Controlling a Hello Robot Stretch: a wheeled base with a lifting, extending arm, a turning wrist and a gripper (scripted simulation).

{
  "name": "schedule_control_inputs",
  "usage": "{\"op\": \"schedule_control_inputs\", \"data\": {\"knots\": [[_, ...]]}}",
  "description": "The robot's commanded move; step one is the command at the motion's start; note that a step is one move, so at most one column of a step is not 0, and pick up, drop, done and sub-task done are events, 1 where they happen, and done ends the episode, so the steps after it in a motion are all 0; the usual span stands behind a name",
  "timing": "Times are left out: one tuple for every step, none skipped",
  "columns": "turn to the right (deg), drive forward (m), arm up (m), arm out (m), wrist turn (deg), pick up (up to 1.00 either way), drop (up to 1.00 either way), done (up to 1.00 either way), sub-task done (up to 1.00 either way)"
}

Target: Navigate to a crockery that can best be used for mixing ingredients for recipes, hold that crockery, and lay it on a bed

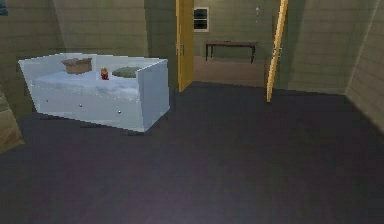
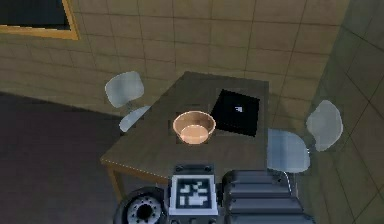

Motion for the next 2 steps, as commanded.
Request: {"op": "schedule_control_inputs", "data": {"knots": [[0.0, 0.00, 0.00, 0.44, 0.0, 0.00, 0.00, 0.00, 0.00], [0.0, 0.00, 0.00, 0.00, 45.0, 0.00, 0.00, 0.00, 0.00]]}}
